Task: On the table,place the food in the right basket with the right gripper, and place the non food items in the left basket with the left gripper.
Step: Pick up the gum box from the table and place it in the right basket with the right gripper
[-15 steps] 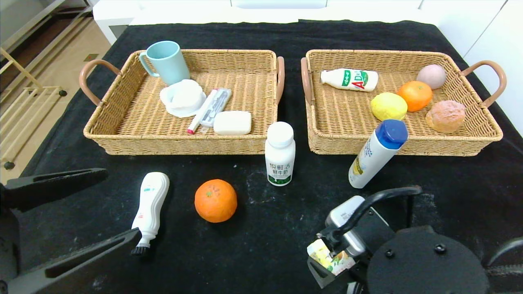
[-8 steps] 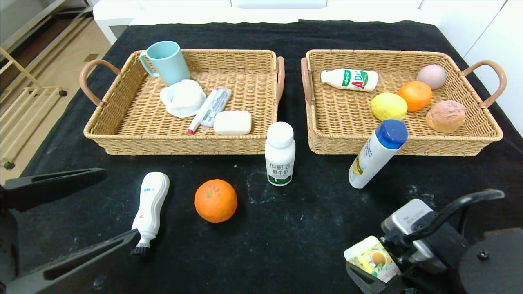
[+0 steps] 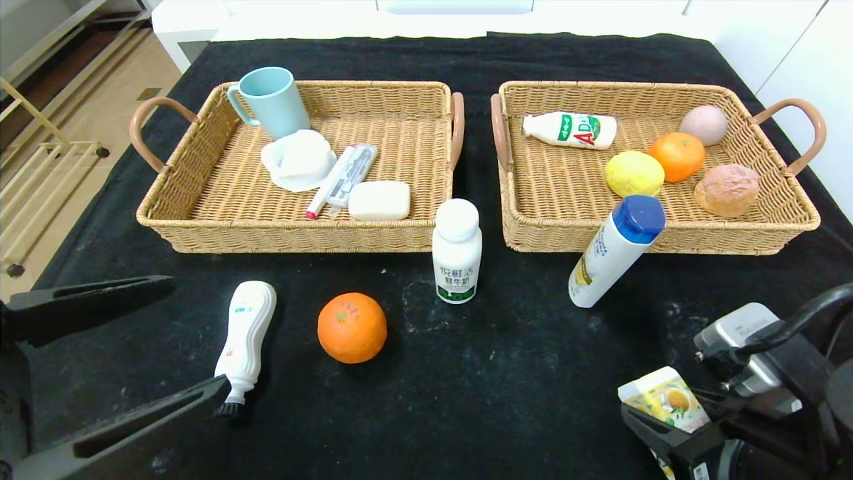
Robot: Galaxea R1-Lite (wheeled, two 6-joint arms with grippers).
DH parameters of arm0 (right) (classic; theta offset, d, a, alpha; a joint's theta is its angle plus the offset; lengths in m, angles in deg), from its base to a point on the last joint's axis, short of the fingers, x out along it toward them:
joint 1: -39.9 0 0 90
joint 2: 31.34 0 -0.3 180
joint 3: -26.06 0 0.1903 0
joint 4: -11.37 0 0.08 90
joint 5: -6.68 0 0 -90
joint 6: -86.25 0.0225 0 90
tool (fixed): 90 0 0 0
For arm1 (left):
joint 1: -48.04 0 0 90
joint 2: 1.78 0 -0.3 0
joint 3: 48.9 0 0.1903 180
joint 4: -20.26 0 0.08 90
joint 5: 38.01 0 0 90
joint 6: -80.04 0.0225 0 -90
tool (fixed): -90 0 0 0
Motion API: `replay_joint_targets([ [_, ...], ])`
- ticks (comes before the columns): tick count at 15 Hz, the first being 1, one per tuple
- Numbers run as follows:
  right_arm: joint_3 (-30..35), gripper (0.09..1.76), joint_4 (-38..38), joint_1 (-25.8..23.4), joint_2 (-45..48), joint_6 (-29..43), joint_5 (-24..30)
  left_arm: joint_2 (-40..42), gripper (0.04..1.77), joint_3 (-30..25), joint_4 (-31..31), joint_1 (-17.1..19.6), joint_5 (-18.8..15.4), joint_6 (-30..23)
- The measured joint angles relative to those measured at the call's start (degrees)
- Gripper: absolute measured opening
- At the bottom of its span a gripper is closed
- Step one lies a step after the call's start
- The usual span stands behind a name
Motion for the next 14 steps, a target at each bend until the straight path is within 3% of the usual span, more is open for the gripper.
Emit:
replay_joint_targets([
  [7, -2.2, 0.82, -0.1, -9.0, 2.4, -5.2, 0.4, 0.1, 1.72, 0.1, 0.0, 0.0, 0.0, 0.0],
  [14, -11.7, 0.82, -0.1, -23.0, -0.1, -11.0, 7.8, 0.3, 1.72, 0.1, -0.1, 0.0, 0.0, 0.0],
])
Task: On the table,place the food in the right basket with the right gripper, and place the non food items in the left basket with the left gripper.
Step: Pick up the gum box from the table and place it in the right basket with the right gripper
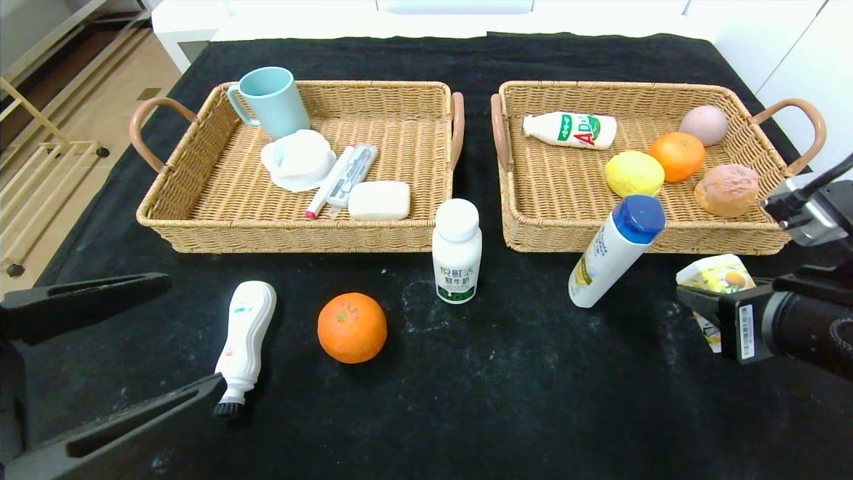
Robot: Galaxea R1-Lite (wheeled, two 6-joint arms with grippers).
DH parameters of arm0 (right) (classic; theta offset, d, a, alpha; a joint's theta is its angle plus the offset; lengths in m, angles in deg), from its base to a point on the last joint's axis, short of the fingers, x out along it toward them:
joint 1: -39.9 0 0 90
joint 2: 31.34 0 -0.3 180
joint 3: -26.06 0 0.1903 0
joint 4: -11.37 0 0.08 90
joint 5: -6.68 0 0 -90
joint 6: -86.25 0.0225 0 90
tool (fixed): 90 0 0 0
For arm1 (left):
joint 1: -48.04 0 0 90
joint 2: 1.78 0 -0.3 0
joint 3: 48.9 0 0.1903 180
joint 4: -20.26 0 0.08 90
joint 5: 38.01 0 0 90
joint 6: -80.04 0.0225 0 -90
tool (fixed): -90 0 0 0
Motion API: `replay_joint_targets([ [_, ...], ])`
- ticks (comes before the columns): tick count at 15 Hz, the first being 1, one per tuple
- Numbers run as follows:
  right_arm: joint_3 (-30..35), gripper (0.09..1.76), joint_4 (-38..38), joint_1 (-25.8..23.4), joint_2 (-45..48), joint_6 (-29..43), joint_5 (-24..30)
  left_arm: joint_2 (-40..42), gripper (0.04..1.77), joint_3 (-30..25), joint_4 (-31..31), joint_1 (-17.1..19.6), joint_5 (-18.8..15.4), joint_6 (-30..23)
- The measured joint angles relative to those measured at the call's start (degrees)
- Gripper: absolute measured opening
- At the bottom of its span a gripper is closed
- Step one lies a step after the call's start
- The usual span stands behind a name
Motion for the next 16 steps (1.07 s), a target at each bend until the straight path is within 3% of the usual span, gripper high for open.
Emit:
replay_joint_targets([
  [12, -24.1, 0.82, -0.9, -9.4, -13.8, -1.7, 1.6, 0.2, 1.72, -0.1, 0.0, 0.0, 0.0, 0.0],
  [16, -30.1, 0.82, -7.8, -12.0, -20.3, -1.7, 1.9, 0.6, 1.72, 0.1, 0.0, 0.0, 0.0, 0.0],
])
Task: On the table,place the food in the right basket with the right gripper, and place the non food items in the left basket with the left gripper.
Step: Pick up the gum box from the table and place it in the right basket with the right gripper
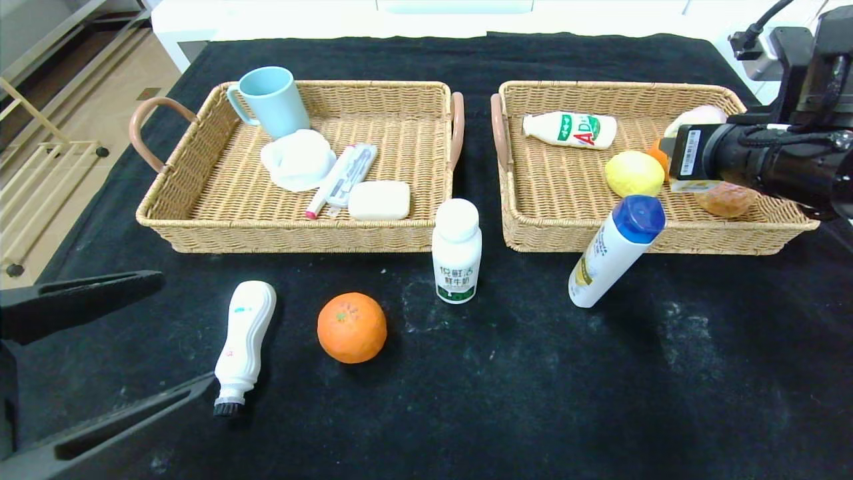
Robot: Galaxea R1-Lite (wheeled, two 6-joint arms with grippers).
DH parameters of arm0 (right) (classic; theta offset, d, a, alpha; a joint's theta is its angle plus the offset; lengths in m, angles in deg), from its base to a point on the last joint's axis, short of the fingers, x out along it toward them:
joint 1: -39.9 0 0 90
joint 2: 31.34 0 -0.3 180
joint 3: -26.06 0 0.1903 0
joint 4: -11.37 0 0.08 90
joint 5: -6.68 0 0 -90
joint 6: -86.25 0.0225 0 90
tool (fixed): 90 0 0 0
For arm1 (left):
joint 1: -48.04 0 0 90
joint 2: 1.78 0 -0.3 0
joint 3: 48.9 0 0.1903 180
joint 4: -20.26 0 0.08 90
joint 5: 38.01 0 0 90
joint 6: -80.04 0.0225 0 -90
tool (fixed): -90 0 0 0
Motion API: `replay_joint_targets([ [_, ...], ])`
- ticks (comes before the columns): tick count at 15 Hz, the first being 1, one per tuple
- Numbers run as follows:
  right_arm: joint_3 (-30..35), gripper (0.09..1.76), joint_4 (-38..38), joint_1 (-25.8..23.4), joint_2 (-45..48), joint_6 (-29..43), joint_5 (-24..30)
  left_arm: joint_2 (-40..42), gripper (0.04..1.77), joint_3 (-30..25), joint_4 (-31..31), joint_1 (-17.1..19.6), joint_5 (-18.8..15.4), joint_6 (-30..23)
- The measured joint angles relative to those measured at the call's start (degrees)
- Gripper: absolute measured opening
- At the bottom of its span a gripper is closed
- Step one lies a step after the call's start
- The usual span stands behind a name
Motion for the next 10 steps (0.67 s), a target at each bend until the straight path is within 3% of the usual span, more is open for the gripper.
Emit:
replay_joint_targets([
  [5, -3.9, 0.82, -5.2, -1.2, -5.5, -0.3, 0.1, 0.6, 1.72, 0.2, 0.0, 0.0, 0.0, 0.0],
  [10, -6.0, 0.83, -5.8, -1.3, -7.9, -0.3, 0.1, 0.8, 1.72, 0.2, 0.0, 0.0, -0.1, 0.1],
])
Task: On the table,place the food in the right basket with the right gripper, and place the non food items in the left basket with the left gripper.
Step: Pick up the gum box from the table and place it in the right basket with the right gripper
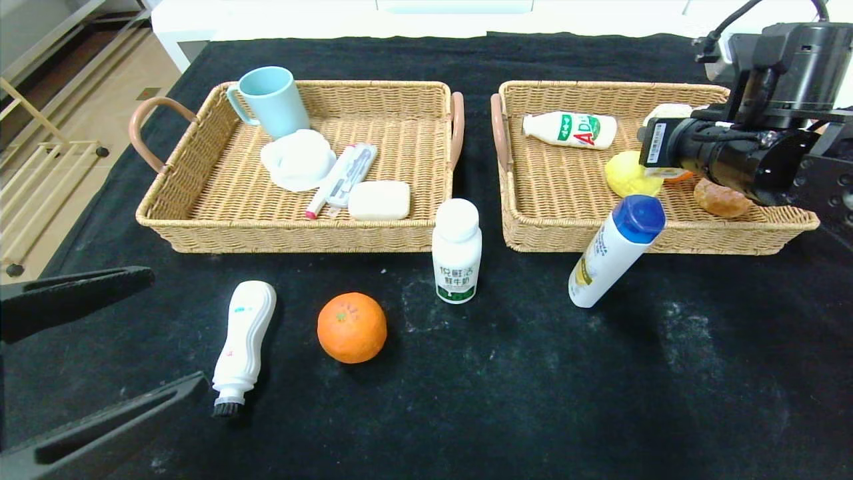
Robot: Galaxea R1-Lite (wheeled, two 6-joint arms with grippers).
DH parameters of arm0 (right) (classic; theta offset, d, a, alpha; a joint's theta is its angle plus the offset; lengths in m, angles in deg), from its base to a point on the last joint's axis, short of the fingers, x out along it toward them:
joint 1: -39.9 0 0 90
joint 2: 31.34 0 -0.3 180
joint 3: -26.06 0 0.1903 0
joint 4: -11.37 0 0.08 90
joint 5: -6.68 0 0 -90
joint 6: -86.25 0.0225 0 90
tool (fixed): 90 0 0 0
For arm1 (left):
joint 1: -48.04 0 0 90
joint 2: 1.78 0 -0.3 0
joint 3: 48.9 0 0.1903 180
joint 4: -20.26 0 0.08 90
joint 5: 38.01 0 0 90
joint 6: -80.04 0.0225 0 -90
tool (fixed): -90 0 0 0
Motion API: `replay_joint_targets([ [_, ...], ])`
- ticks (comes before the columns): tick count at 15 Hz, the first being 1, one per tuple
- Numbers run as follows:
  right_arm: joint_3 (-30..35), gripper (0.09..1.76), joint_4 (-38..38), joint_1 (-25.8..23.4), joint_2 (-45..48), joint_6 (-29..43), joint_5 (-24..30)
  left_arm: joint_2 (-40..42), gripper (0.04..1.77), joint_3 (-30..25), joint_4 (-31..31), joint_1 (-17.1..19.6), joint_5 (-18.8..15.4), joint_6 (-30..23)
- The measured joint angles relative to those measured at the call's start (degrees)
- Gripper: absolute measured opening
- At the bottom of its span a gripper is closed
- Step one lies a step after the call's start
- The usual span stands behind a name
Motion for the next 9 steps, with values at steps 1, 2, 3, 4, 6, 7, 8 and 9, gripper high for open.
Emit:
replay_joint_targets([
  [1, -0.1, 0.94, 0.0, 0.0, -0.1, 0.0, 0.0, 0.0, 1.72, 0.0, 0.0, 0.0, 0.0, 0.0],
  [2, -0.2, 1.03, 0.0, 0.0, -0.2, 0.0, 0.0, 0.0, 1.72, 0.0, 0.0, 0.0, 0.0, 0.0],
  [3, -0.2, 1.11, 0.0, 0.0, -0.2, -0.2, 0.0, 0.0, 1.72, 0.0, 0.0, 0.0, 0.0, 0.0],
  [4, -0.2, 1.19, 0.0, -0.1, -0.1, -0.4, 0.0, 0.1, 1.72, 0.0, 0.0, 0.0, 0.0, 0.0],
  [6, -0.2, 1.31, 0.0, -0.1, 0.3, -0.7, 0.0, 0.1, 1.72, 0.0, 0.0, 0.0, 0.0, 0.0],
  [7, -0.2, 1.35, 0.0, -0.1, 0.6, -0.7, 0.0, 0.1, 1.72, 0.0, 0.0, 0.0, 0.0, 0.0],
  [8, 0.1, 1.40, 0.1, 0.0, 1.0, -0.7, 0.0, 0.1, 1.72, 0.0, 0.0, 0.0, 0.0, 0.0],
  [9, 0.4, 1.43, 0.3, 0.0, 1.5, -0.7, 0.0, 0.1, 1.72, 0.0, 0.0, 0.0, 0.0, 0.0],
])
